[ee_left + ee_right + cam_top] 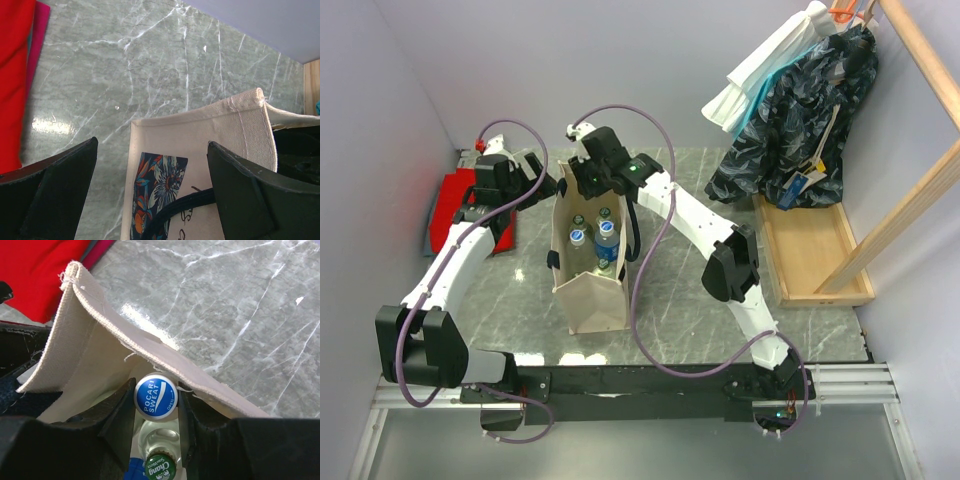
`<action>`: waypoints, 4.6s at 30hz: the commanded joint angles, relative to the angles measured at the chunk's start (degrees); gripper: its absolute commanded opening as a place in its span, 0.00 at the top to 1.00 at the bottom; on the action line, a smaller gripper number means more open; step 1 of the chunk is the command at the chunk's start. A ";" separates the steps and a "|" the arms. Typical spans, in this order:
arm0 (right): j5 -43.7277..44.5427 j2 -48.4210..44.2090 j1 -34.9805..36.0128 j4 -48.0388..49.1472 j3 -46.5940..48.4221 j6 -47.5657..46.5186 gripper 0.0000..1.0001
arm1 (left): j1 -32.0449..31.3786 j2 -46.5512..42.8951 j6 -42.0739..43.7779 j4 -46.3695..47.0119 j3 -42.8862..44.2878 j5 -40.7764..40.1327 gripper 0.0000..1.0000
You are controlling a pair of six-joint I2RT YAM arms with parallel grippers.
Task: Take the beverage out of the canvas bag
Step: Take out the drink from the canvas bag, then place the drink at the center of the board.
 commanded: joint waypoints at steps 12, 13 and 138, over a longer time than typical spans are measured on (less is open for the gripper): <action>9.02 -6.83 3.13 1.58 -4.06 -3.05 1.00 | -0.33 -0.02 0.04 0.11 0.63 -0.44 0.04; 9.37 -7.62 3.30 1.93 -4.59 -3.13 1.00 | -0.33 0.07 0.04 0.29 0.72 -0.18 0.04; 29.78 -48.49 0.94 11.34 -24.27 -5.25 1.00 | -0.33 -7.84 -6.11 -2.09 -2.53 -13.27 0.04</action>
